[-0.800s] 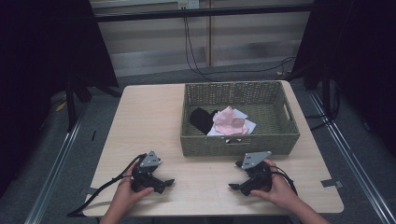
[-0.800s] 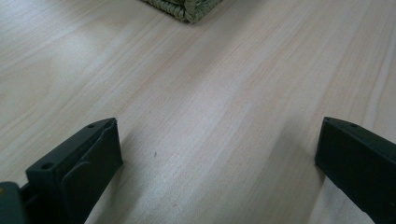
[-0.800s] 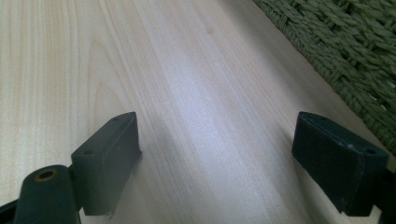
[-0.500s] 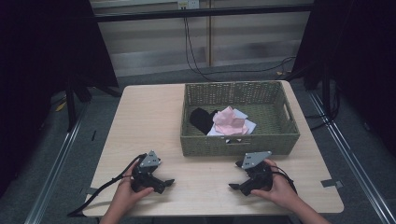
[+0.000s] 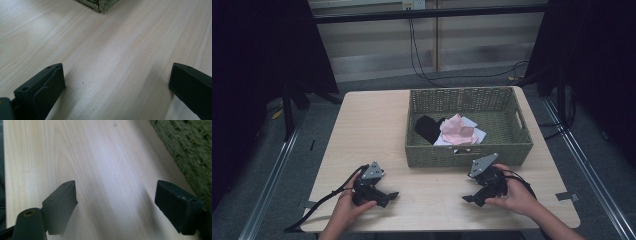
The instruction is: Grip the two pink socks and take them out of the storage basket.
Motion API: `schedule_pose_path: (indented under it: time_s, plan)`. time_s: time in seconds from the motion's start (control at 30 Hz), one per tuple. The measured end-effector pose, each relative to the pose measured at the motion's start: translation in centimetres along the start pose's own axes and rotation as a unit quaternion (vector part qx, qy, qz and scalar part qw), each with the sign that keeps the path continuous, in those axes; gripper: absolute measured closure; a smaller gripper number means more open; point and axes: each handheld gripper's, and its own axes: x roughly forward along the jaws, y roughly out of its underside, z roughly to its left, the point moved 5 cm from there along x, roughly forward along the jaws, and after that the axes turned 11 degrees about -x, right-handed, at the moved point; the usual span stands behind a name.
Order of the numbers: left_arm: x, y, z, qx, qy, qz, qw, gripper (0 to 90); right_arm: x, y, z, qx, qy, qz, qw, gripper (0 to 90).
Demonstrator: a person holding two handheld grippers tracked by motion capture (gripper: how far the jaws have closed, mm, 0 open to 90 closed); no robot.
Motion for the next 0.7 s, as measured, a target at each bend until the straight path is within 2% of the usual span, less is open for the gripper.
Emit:
schedule_pose_path:
  time_s: [0.23, 0.33, 0.7]
  plan:
    - [0.0, 0.0, 0.0, 0.0, 0.0, 0.0, 1.0, 0.0, -1.4, -0.9, -0.8, -0.001, -0.019, 0.015, 0.9997, 18.3]
    - [0.0, 0.0, 0.0, 0.0, 0.0, 0.0, 1.0, 0.0, -2.6, -1.7, -1.2, -0.002, -0.031, 0.023, 0.9993, 18.8]
    - [0.0, 0.0, 0.0, 0.0, 0.0, 0.0, 1.0, 0.0, -6.2, -4.1, -2.7, 0.001, -0.037, 0.036, 0.9987, 20.6]
